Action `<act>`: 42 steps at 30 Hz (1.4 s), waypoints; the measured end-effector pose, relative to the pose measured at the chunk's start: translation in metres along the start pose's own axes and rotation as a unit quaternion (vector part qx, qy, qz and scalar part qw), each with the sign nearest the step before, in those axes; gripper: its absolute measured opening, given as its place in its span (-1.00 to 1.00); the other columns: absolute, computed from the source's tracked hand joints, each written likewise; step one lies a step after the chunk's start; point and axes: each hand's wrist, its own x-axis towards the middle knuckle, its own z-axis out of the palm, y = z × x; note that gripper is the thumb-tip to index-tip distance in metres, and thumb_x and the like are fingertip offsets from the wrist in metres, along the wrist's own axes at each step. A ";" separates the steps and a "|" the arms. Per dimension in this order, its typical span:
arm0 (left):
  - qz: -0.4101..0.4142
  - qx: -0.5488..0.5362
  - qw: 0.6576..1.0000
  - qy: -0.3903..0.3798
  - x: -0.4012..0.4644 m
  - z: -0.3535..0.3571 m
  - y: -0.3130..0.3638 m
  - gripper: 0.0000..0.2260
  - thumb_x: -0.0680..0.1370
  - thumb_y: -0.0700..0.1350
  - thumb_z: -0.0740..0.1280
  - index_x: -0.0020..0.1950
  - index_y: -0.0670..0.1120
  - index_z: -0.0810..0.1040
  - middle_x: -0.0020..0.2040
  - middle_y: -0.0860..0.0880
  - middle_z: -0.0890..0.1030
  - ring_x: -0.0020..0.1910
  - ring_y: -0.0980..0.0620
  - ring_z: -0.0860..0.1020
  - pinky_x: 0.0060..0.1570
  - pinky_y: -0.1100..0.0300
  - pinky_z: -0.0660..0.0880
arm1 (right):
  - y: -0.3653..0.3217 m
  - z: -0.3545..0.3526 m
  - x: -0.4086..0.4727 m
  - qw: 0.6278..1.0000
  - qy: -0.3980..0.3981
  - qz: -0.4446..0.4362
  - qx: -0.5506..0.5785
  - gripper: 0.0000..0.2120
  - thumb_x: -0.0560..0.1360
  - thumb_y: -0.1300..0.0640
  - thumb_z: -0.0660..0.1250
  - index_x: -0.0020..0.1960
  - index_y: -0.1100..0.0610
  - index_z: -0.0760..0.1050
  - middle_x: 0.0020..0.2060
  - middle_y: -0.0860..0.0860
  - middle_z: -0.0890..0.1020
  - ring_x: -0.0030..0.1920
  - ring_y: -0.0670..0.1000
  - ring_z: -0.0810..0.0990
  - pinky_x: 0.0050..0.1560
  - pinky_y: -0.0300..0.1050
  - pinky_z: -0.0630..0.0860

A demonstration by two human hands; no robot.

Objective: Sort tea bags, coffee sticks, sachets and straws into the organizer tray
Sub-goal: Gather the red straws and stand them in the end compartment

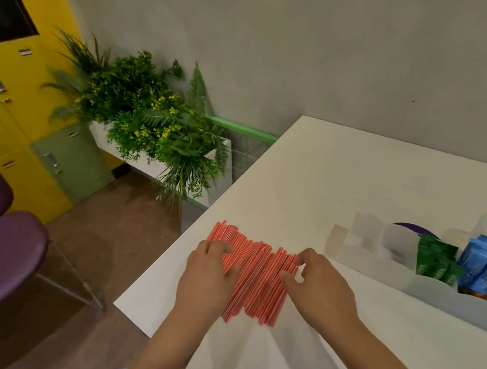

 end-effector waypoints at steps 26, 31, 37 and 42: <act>0.064 0.118 0.966 -0.221 0.096 -0.005 -0.052 -0.70 0.50 0.08 0.35 0.06 -0.12 0.47 -0.01 -0.06 0.57 0.00 -0.03 0.54 -0.09 0.20 0.39 | -0.062 0.083 0.014 0.980 0.031 0.167 -0.108 -0.59 0.57 -0.18 0.07 0.26 0.08 0.28 0.14 0.03 0.44 0.05 0.04 0.50 0.01 -0.07 0.48; 0.094 0.125 0.961 -0.230 0.103 -0.002 -0.051 -0.72 0.50 0.00 0.31 -0.34 -0.07 0.37 -0.40 0.05 0.38 -0.32 0.04 0.43 -0.34 0.24 0.29 | -0.063 0.086 0.019 0.978 0.033 0.163 -0.123 -0.72 0.60 -0.02 0.00 0.16 0.11 0.35 0.04 0.03 0.50 -0.03 0.05 0.53 -0.06 -0.06 0.48; 0.092 0.125 0.958 -0.241 0.108 0.001 -0.051 -0.67 0.49 -0.07 0.28 -0.44 -0.08 0.28 -0.47 0.03 0.31 -0.49 0.13 0.30 -0.54 0.27 0.13 | -0.062 0.085 0.025 0.975 0.013 0.172 -0.139 -0.82 0.56 0.19 0.02 0.03 0.12 0.39 -0.08 0.01 0.53 -0.18 0.02 0.53 -0.18 -0.13 0.45; 0.076 0.113 0.960 -0.244 0.109 -0.002 -0.049 -0.75 0.53 -0.06 0.22 -0.32 -0.07 0.30 -0.35 0.03 0.38 -0.37 0.08 0.36 -0.37 0.22 0.27 | -0.061 0.083 0.027 0.975 0.007 0.181 -0.128 -0.80 0.57 0.20 -0.01 0.05 0.12 0.39 -0.19 -0.02 0.47 -0.27 -0.01 0.45 -0.26 -0.17 0.34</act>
